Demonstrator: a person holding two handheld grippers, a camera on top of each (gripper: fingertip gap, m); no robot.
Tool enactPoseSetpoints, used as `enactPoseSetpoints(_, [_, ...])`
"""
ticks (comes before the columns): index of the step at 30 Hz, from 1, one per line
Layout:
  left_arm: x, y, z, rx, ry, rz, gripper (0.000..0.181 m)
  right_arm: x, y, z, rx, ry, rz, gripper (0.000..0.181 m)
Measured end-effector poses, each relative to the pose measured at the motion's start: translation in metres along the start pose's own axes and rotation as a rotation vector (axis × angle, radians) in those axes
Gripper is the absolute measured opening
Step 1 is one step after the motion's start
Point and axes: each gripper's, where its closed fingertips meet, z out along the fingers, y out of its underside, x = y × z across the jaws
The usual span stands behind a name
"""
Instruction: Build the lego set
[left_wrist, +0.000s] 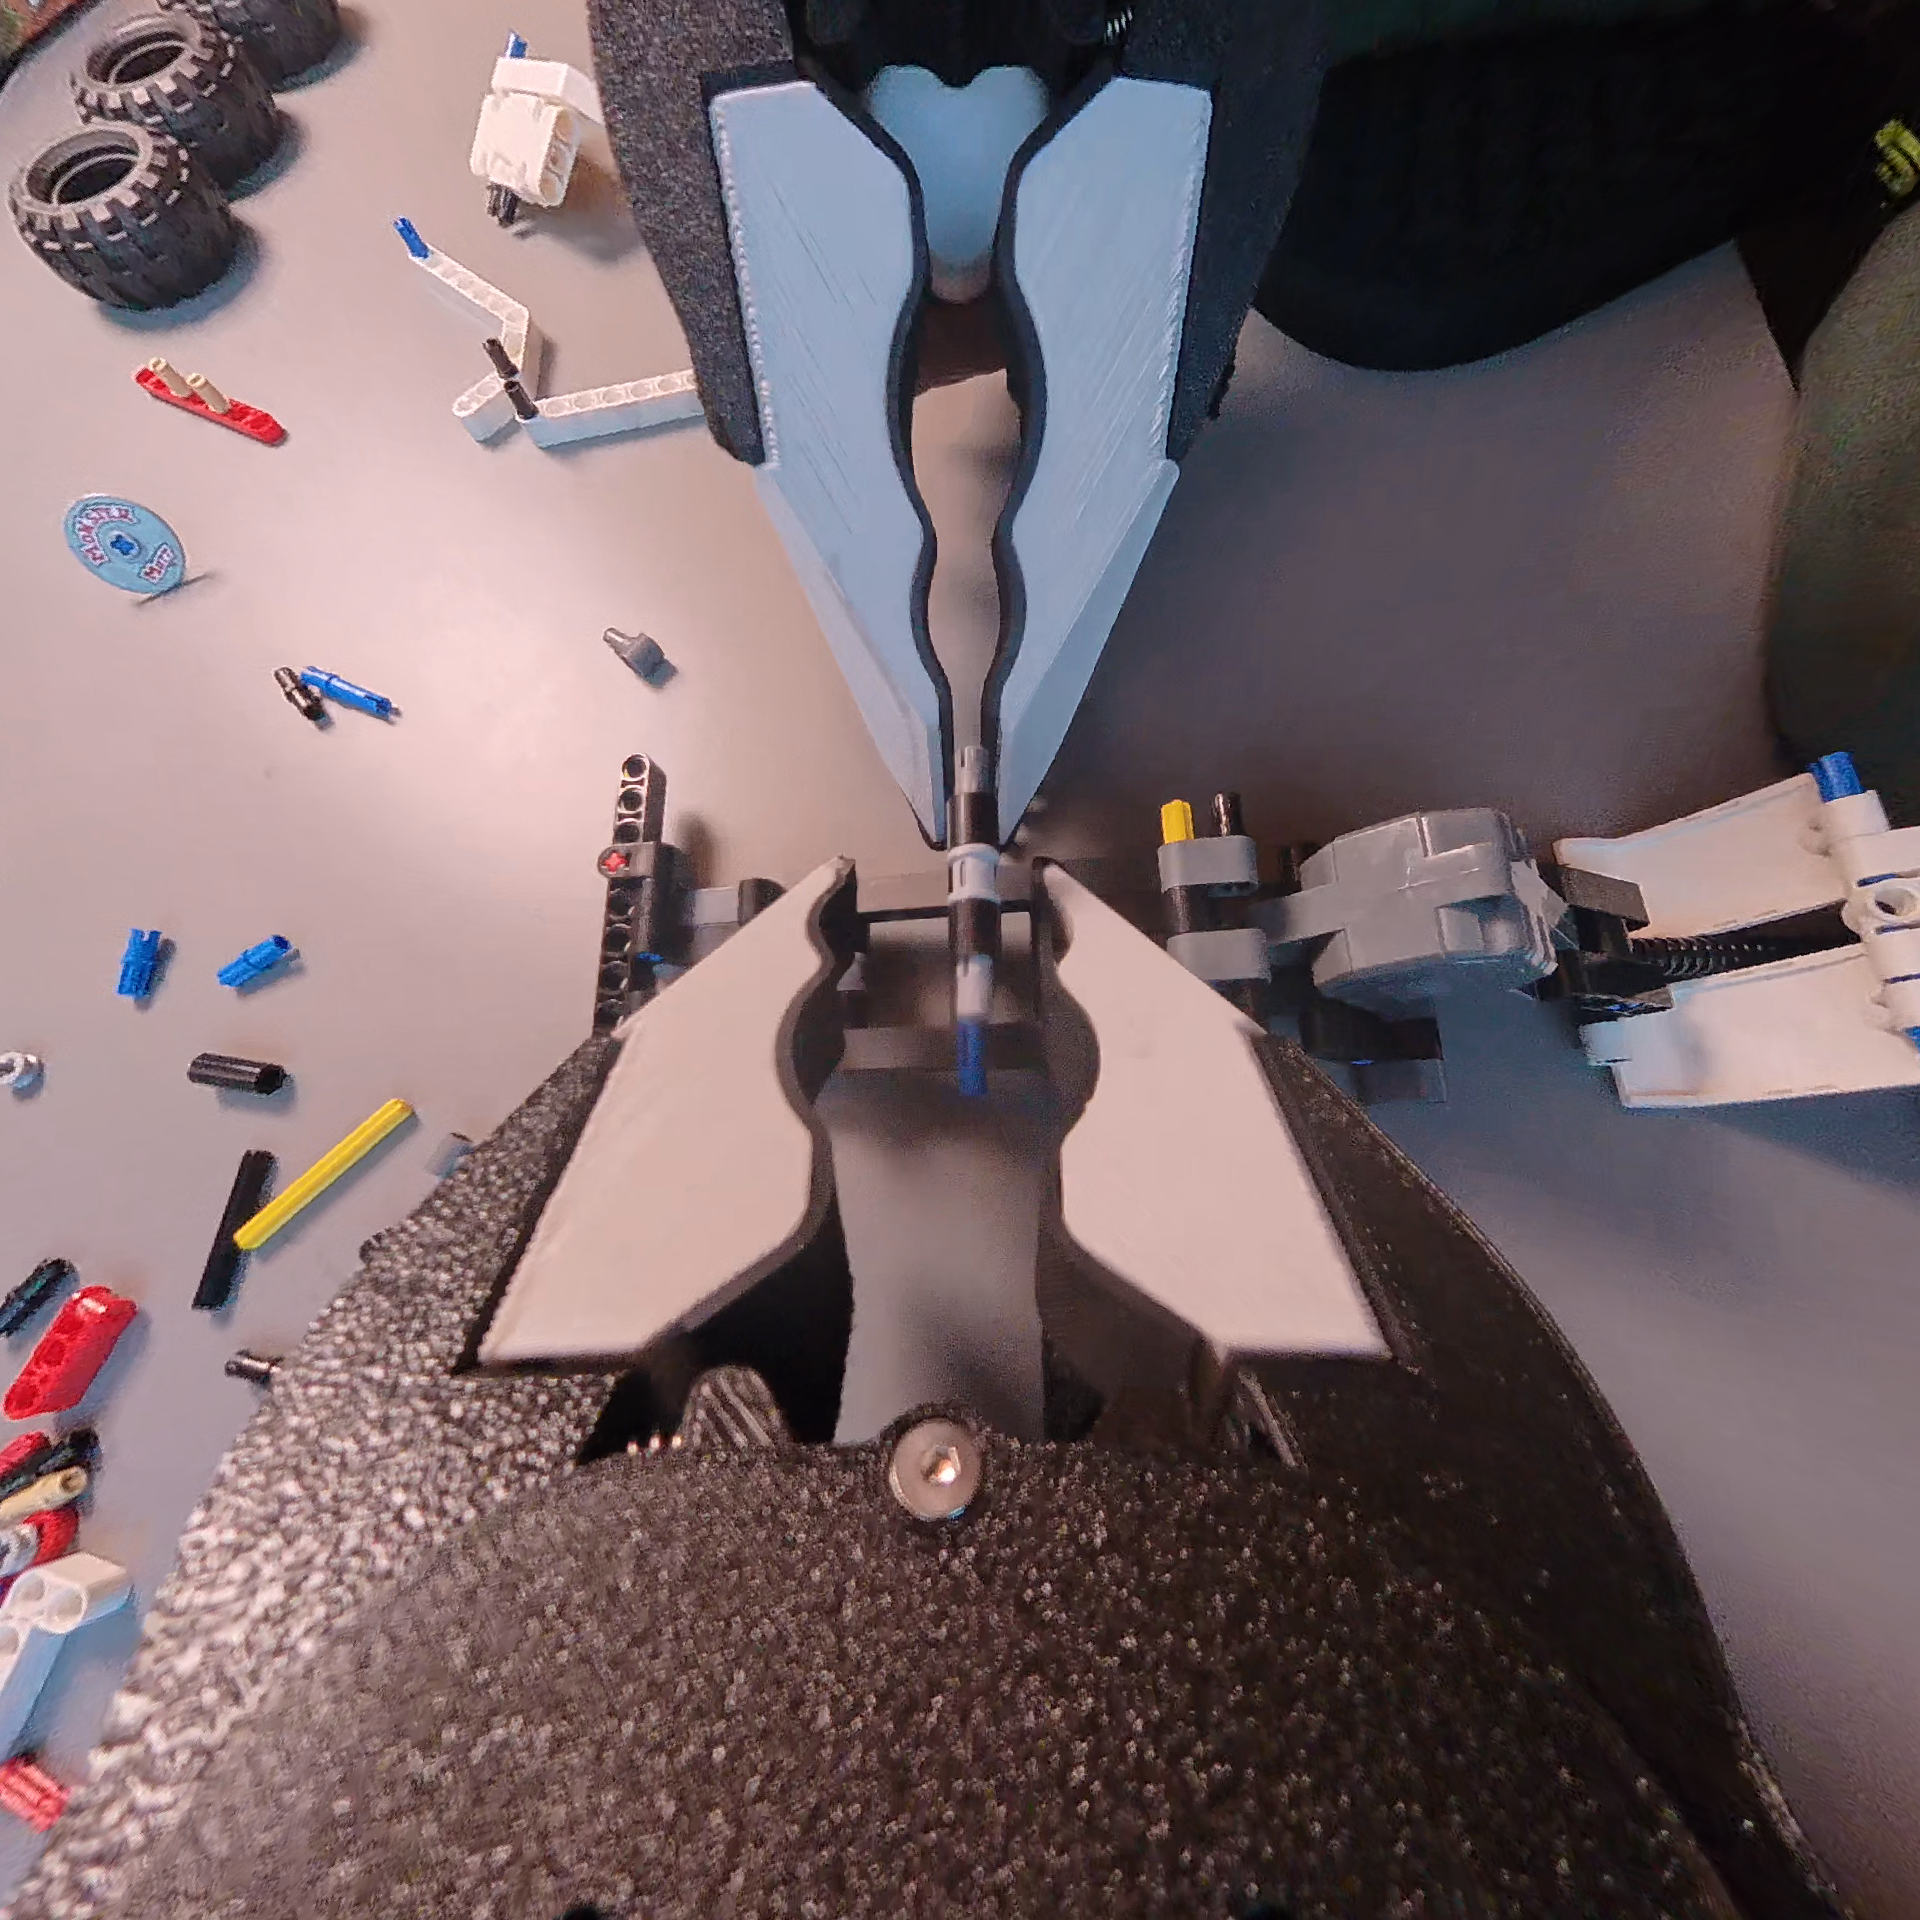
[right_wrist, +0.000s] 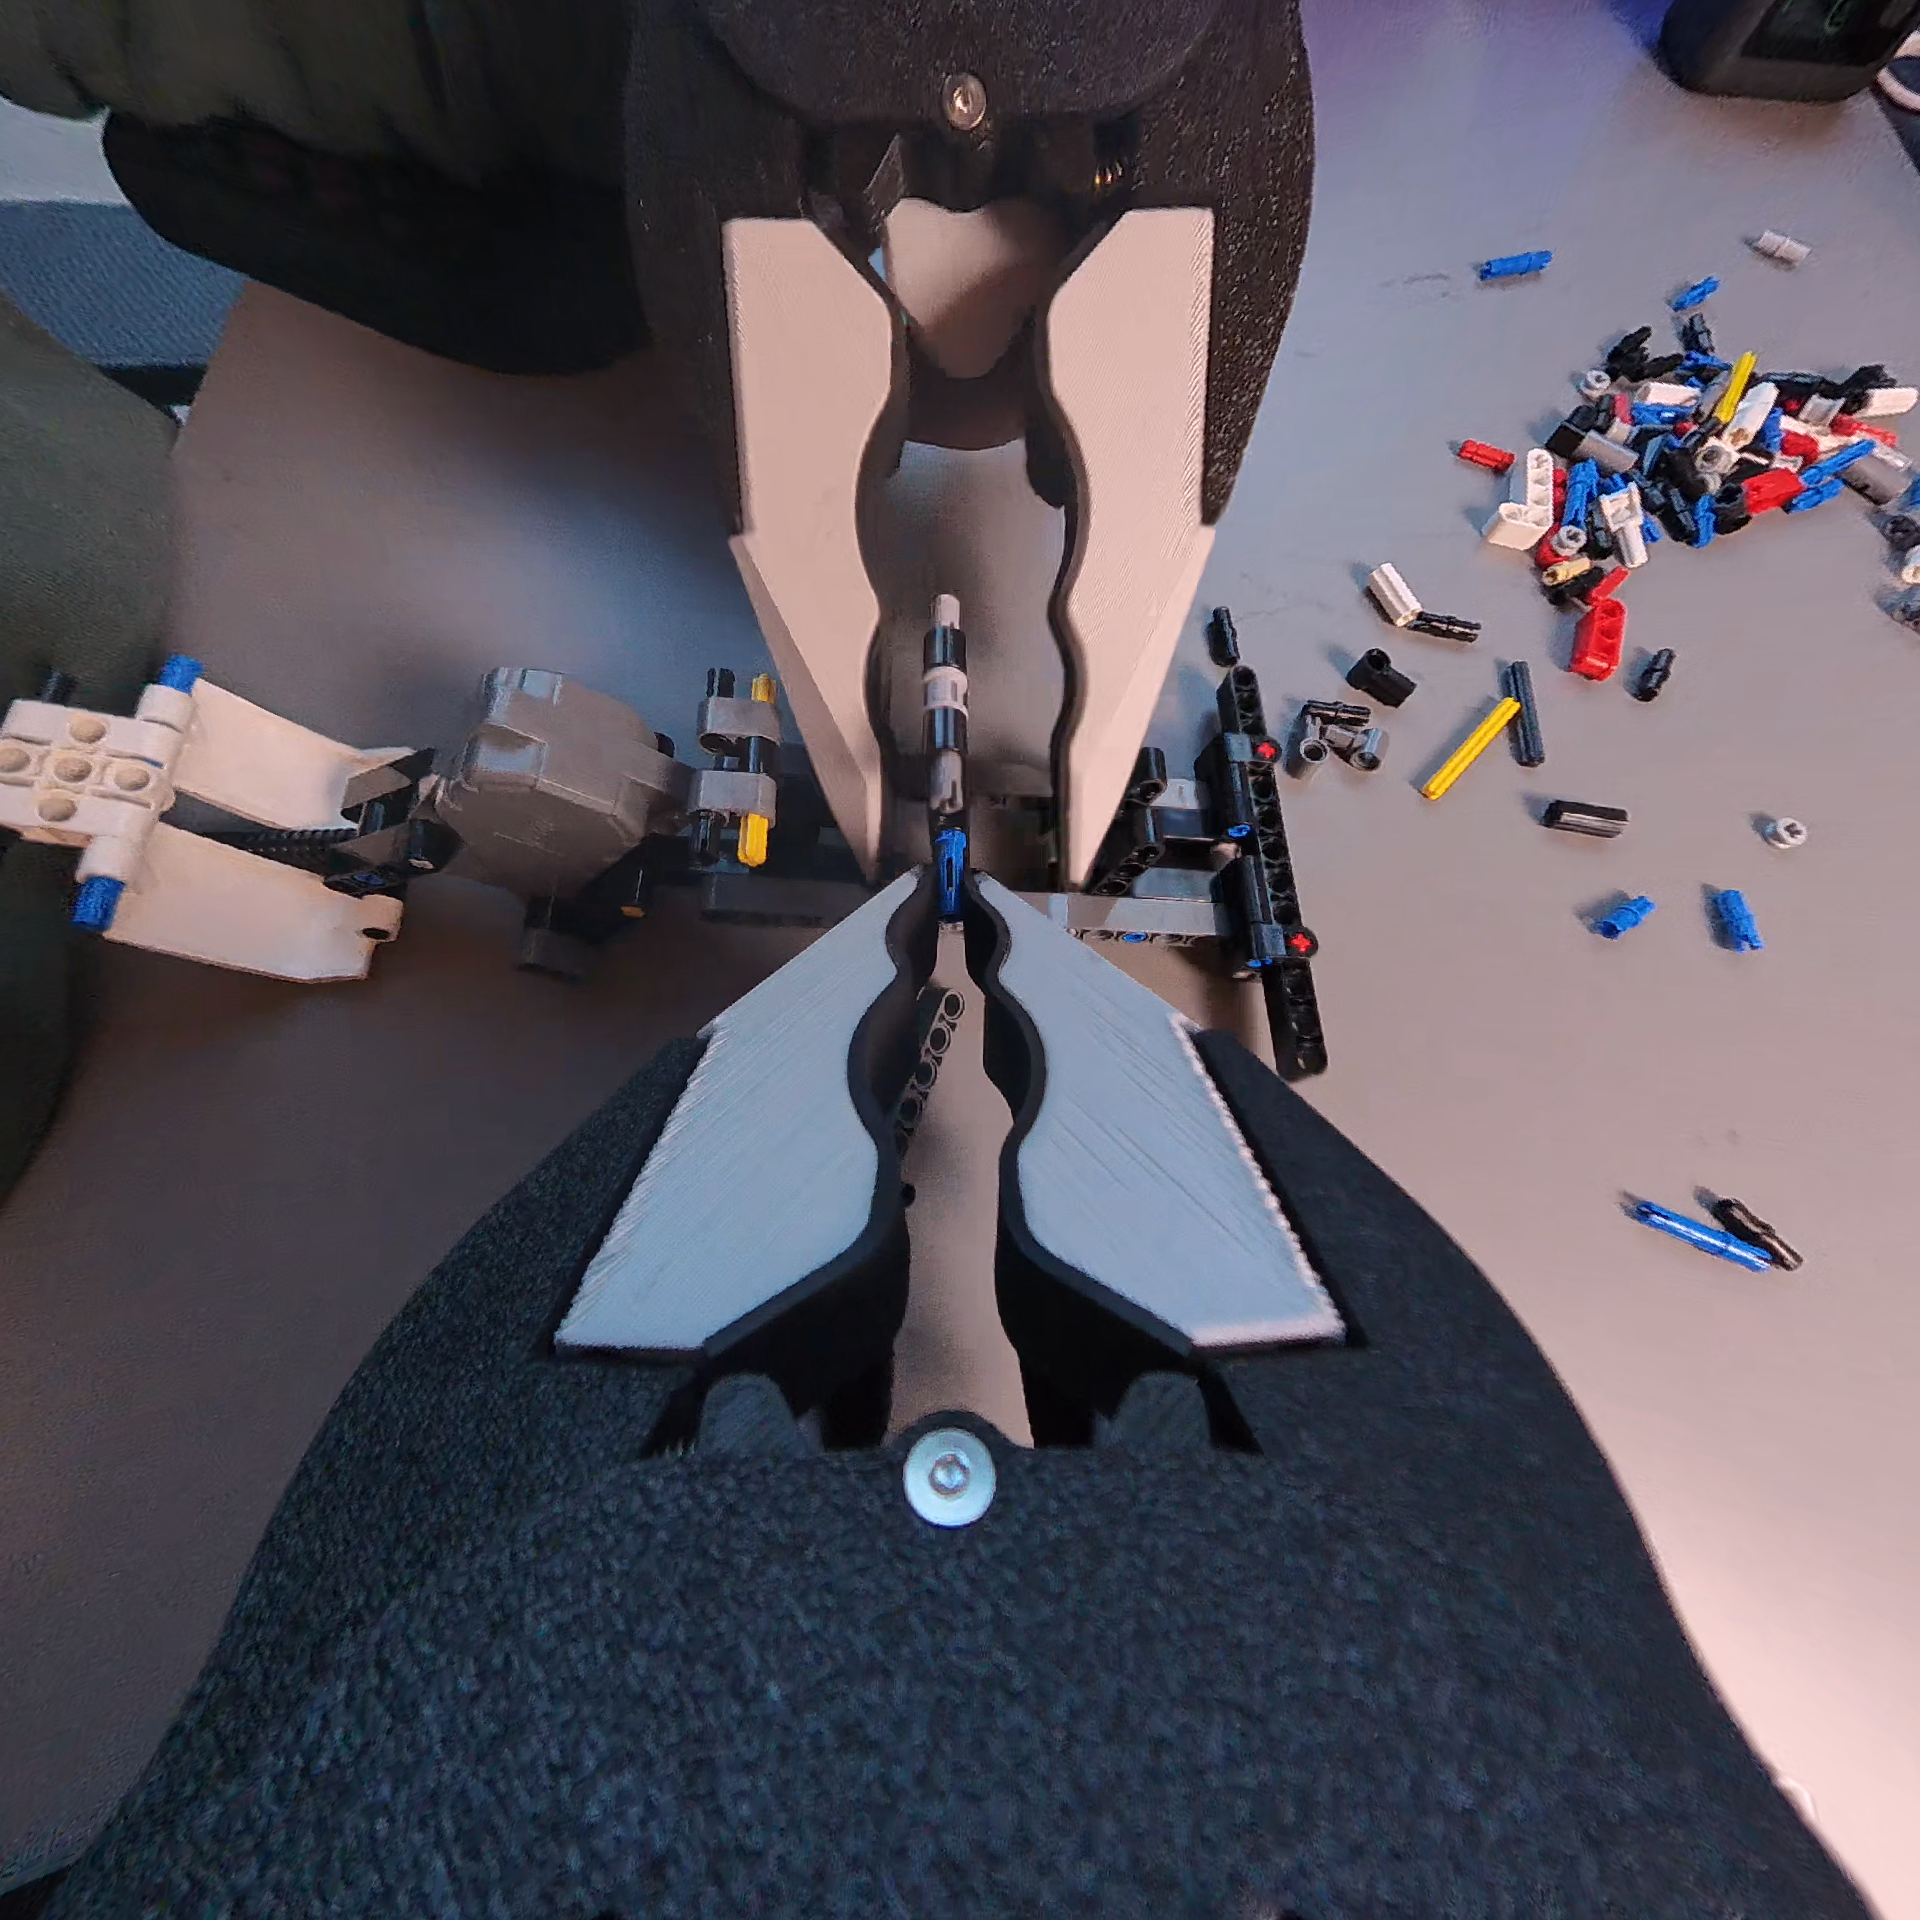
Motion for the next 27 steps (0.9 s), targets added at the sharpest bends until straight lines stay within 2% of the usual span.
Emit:
enactPoseSetpoints(2, [0.000, 0.000, -0.007, 0.014, 0.003, -0.015, 0.032, 0.000, 0.000, 0.001, 0.012, 0.002, 0.006, 0.003])
enactPoseSetpoints(6, [0.003, -0.001, -0.012, 0.045, 0.015, -0.028, 0.007, 0.001, -0.001, 0.003, 0.022, 0.011, 0.006, 0.003])
enactPoseSetpoints(22, [0.004, 0.000, -0.011, 0.037, 0.065, -0.040, 0.006, 0.002, -0.002, 0.008, 0.019, 0.033, -0.014, 0.003])
enactPoseSetpoints(24, [-0.002, 0.000, -0.012, 0.035, 0.037, -0.043, 0.006, 0.008, -0.002, 0.007, 0.022, 0.064, -0.014, 0.004])
enactPoseSetpoints(27, [-0.001, -0.001, -0.017, 0.044, 0.014, -0.038, 0.040, 0.009, -0.001, 0.005, 0.022, 0.083, -0.033, 0.005])
